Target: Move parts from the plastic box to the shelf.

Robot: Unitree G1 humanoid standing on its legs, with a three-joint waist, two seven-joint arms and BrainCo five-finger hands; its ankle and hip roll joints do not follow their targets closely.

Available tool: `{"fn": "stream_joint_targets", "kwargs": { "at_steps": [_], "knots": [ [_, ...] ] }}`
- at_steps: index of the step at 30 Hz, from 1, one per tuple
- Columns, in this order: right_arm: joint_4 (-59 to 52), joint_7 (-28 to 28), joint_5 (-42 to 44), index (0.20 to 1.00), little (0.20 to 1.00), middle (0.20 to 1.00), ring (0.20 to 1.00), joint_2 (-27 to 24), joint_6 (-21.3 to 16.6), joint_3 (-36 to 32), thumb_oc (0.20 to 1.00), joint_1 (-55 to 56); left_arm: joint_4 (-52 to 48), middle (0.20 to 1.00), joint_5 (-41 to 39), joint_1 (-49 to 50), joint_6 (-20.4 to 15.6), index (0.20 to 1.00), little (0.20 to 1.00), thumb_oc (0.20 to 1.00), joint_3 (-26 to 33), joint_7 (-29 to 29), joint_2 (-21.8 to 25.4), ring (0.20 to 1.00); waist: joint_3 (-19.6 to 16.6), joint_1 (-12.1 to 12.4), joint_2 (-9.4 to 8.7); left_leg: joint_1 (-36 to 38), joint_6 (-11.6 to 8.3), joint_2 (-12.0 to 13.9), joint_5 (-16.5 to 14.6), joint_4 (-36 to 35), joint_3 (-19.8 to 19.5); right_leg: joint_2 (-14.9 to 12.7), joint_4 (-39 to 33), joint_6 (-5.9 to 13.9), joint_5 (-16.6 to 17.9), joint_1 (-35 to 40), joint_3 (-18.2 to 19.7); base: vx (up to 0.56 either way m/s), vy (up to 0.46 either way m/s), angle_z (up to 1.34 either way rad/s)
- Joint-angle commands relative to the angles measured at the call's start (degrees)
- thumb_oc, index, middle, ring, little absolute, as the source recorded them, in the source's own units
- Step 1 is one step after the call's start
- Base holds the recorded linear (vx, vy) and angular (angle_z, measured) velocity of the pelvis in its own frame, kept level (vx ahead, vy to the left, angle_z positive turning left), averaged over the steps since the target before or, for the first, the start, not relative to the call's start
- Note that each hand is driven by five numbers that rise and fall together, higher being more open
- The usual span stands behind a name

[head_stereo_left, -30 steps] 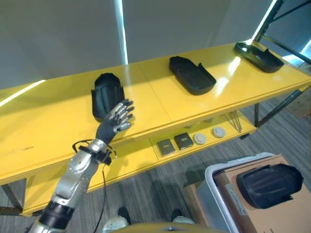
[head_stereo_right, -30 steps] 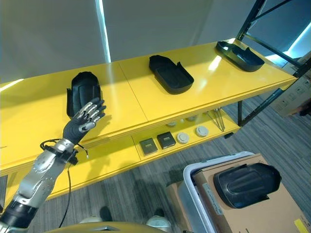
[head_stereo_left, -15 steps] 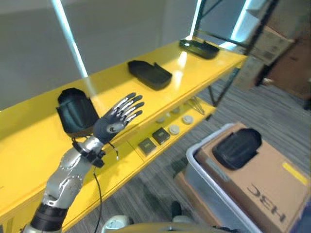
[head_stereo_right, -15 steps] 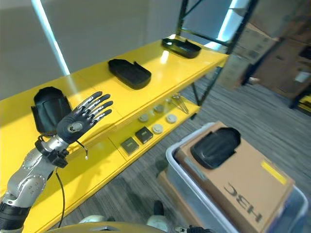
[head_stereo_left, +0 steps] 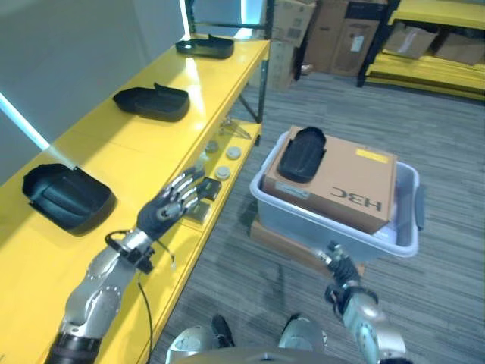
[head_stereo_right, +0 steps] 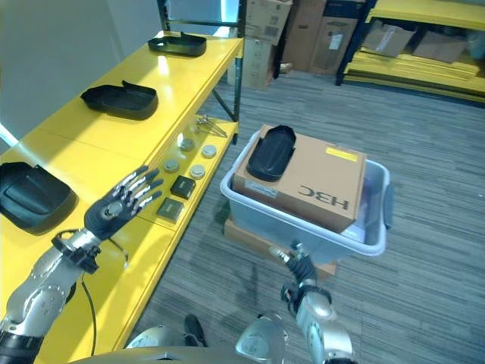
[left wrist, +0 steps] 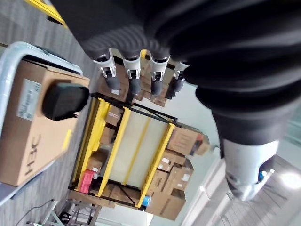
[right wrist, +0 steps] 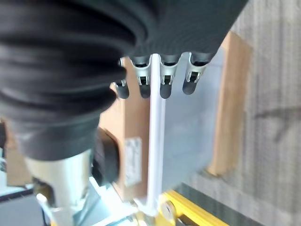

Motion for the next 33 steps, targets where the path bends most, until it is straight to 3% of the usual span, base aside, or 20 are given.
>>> {"fn": "stream_joint_targets", "kwargs": {
  "at_steps": [1,3,5,9,15,18,21,22,23,24,26,28,30,32,33],
  "knots": [
    [-6.48,-5.56,2.58,1.000,1.000,1.000,1.000,-1.23,-4.46,-1.63,1.000,-1.85,-6.45,1.000,-1.91,-0.44,-4.76,1.000,1.000,1.000,1.59,2.84,2.12,1.000,-1.74,-0.17,0.58,4.20,0.79,-3.37,-7.00,-0.03,-4.58,0.38,-5.79,0.51,4.23,1.77,0.25,-0.03,-0.192,-0.61],
    [-9.29,-5.96,2.15,1.000,1.000,1.000,1.000,-1.31,-4.10,-2.07,1.000,-3.43,-6.48,1.000,-1.38,0.14,-5.46,1.000,1.000,1.000,1.49,3.71,2.02,1.000,-2.42,0.36,0.64,3.79,-0.42,-2.51,-5.12,-1.10,-3.49,1.94,-8.64,0.08,1.72,4.26,-0.71,-0.02,-0.217,-0.81],
    [-12.47,-5.24,1.10,1.000,1.000,1.000,1.000,-1.86,-3.82,-2.69,1.000,-4.45,-6.93,1.000,-2.03,1.19,-6.23,1.000,1.000,1.000,1.81,4.69,2.47,1.000,-3.34,1.03,0.36,2.59,-3.08,-0.44,-2.87,-1.08,-1.65,4.94,-16.07,-0.40,-0.20,8.69,-2.21,0.00,-0.325,-1.37],
    [-20.37,-2.64,-0.15,1.000,1.000,1.000,1.000,-3.69,-0.95,-4.41,1.000,-2.42,-7.82,1.000,-4.20,3.94,-5.99,1.000,1.000,1.000,2.44,4.49,1.67,1.000,-4.03,0.56,-0.20,2.72,-6.50,3.61,0.55,-2.51,1.24,8.83,-25.77,-0.81,-0.55,12.74,-3.89,0.05,-0.384,-0.73],
    [-25.58,0.32,0.79,1.000,1.000,1.000,1.000,-5.72,-1.19,-4.51,1.000,-0.43,-7.88,1.000,-5.86,6.23,-6.56,1.000,1.000,1.000,0.26,7.81,-0.46,1.000,-4.76,-1.02,-1.58,3.03,-10.30,8.66,2.76,-2.09,3.56,12.30,-29.81,-3.03,0.40,13.17,-6.24,0.04,-0.415,-0.15],
    [-25.47,1.36,2.09,1.000,1.000,1.000,1.000,-7.34,-1.06,-3.78,1.000,-1.89,-6.08,1.000,-7.27,5.25,-8.11,1.000,1.000,1.000,-0.95,12.15,-1.35,1.000,-4.06,-1.49,-2.71,1.17,-11.56,12.00,1.59,4.28,3.64,13.25,-29.40,-4.87,0.44,12.11,-6.22,0.02,-0.295,-0.08],
    [-25.09,1.26,2.78,1.000,1.000,1.000,1.000,-8.39,-0.95,-3.28,1.000,-3.07,-5.00,1.000,-7.75,4.48,-8.81,1.000,1.000,1.000,-1.54,13.30,-1.70,1.000,-3.58,-1.66,-3.10,0.12,-12.10,13.76,1.42,8.42,3.32,13.60,-28.77,-5.73,0.26,11.34,-5.91,0.03,-0.232,-0.23],
    [-23.64,1.09,3.69,1.000,1.000,1.000,1.000,-9.93,-0.35,-2.13,1.000,-5.99,-2.94,1.000,-7.50,2.86,-10.19,1.000,1.000,1.000,-2.35,15.50,-2.65,1.000,-2.34,-1.52,-3.49,-2.92,-14.05,17.43,3.59,18.99,0.51,15.09,-27.63,-7.75,-0.72,10.14,-4.52,0.14,-0.423,-0.16],
    [-23.02,1.20,4.25,1.000,1.000,1.000,1.000,-10.78,0.08,-1.59,1.000,-7.17,-1.94,1.000,-7.04,2.33,-10.52,1.000,1.000,1.000,-2.10,16.14,-3.06,1.000,-1.65,-1.19,-3.47,-4.78,-14.72,18.46,4.46,24.39,-2.03,16.14,-26.77,-8.94,-1.68,9.78,-3.16,0.14,-0.399,-0.33],
    [-22.96,1.17,4.41,1.000,1.000,1.000,1.000,-10.92,0.11,-1.50,1.000,-7.30,-1.84,1.000,-6.93,2.26,-10.44,1.000,1.000,1.000,-1.94,16.22,-3.12,1.000,-1.57,-1.15,-3.41,-5.12,-14.76,18.55,4.47,25.11,-2.51,16.36,-26.61,-9.12,-1.86,9.73,-2.95,0.14,-0.197,-0.58],
    [-22.22,0.96,5.48,1.000,1.000,1.000,1.000,-11.54,0.16,-1.42,1.000,-7.67,-1.30,1.000,-6.55,2.37,-9.94,1.000,1.000,1.000,-0.32,16.62,-2.96,1.000,-1.09,-0.29,-2.96,-7.42,-14.49,16.20,5.28,24.79,-5.94,17.57,-26.05,-9.60,-2.89,9.99,-0.97,0.15,-0.070,-0.60],
    [-21.52,1.12,5.29,1.000,1.000,1.000,1.000,-11.40,0.25,-1.40,1.000,-7.83,-1.17,1.000,-6.93,2.90,-9.60,1.000,1.000,1.000,1.33,16.41,-2.85,1.000,-1.00,0.32,-2.45,-8.40,-15.23,14.53,8.01,18.56,-5.80,18.46,-26.56,-9.44,-3.74,11.56,-0.90,0.19,0.066,-0.22],
    [-20.83,2.00,4.93,1.000,1.000,1.000,1.000,-11.29,-0.18,-1.34,1.000,-7.18,-1.29,1.000,-6.02,3.40,-10.27,1.000,1.000,1.000,2.14,17.09,-2.93,1.000,-1.16,0.23,-1.76,-8.72,-16.65,13.83,13.93,8.69,-4.16,18.75,-27.27,-8.95,-3.65,12.92,-1.74,0.20,0.123,-0.16],
    [-20.78,2.48,4.93,1.000,1.000,1.000,1.000,-11.31,-0.35,-1.41,1.000,-6.79,-1.28,1.000,-5.84,3.54,-10.50,1.000,1.000,1.000,2.29,17.33,-2.93,1.000,-1.17,0.03,-1.47,-8.66,-17.16,13.93,16.37,5.83,-3.62,18.79,-27.32,-8.79,-3.50,13.23,-2.03,0.19,0.140,-0.11],
    [-21.35,4.78,4.98,1.000,1.000,1.000,1.000,-11.42,-0.26,-2.20,1.000,-5.13,-1.48,1.000,-5.85,3.68,-10.65,1.000,1.000,1.000,3.46,17.79,-2.80,1.000,-0.83,-0.63,-0.67,-9.60,-18.49,14.98,22.01,1.28,-2.94,18.87,-26.33,-8.64,-3.79,14.00,-2.62,0.31,0.246,-0.09]
  ]
}}
